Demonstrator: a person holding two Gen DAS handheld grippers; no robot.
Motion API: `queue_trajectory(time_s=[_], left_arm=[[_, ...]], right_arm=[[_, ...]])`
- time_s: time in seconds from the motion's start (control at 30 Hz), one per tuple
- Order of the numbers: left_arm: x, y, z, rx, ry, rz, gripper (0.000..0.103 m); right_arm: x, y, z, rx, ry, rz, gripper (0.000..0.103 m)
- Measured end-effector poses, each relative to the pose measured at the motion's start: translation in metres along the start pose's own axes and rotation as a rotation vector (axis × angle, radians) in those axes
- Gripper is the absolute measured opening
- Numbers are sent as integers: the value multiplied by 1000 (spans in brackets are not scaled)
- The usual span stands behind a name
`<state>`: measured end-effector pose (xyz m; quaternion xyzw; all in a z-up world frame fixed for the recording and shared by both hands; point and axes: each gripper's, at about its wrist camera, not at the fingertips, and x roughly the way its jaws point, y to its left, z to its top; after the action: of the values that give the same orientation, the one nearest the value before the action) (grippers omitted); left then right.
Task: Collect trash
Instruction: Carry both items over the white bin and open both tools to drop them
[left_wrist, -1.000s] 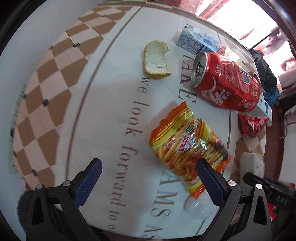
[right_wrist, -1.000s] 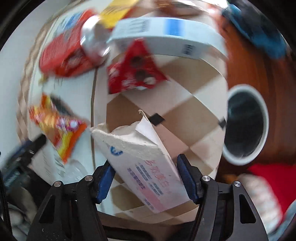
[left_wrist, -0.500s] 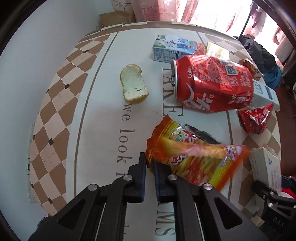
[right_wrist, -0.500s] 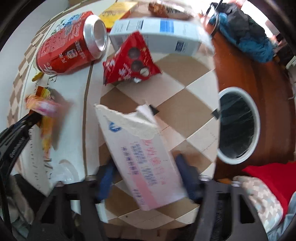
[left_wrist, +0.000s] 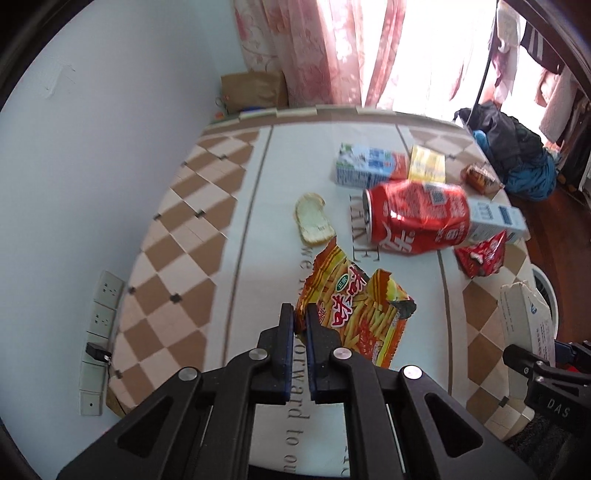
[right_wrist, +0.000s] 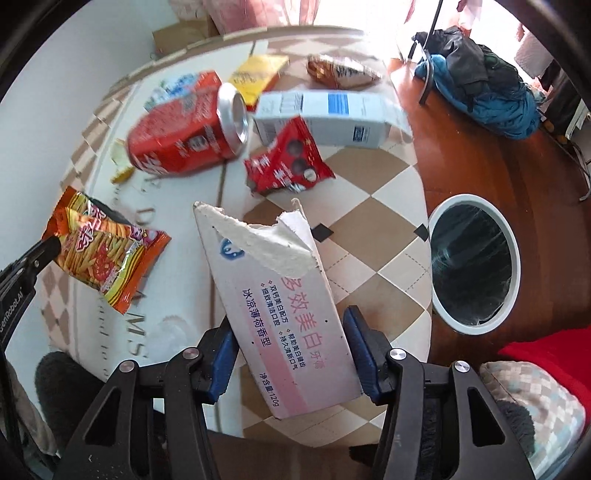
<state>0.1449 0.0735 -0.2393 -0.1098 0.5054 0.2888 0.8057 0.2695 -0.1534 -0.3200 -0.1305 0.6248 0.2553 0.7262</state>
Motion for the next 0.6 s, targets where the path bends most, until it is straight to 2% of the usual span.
queue_trajectory(time_s=[0.17,0.33,0.43,0.6], left_arm=[[-28,3,9,-2,-68,1,3],[-59,-12,19,18,-130,-22,3],[-82,-31,26,44,-166,-50,3],[-111,-89,43,124,-212,-133,3]], right_arm=[[-34,0,0,35,-49,69,57],[-62,-12,0,70,-99,119,57],[-84,-25,0,95,-141,144,57],[-125,-73,-1,169,-221,157,56]])
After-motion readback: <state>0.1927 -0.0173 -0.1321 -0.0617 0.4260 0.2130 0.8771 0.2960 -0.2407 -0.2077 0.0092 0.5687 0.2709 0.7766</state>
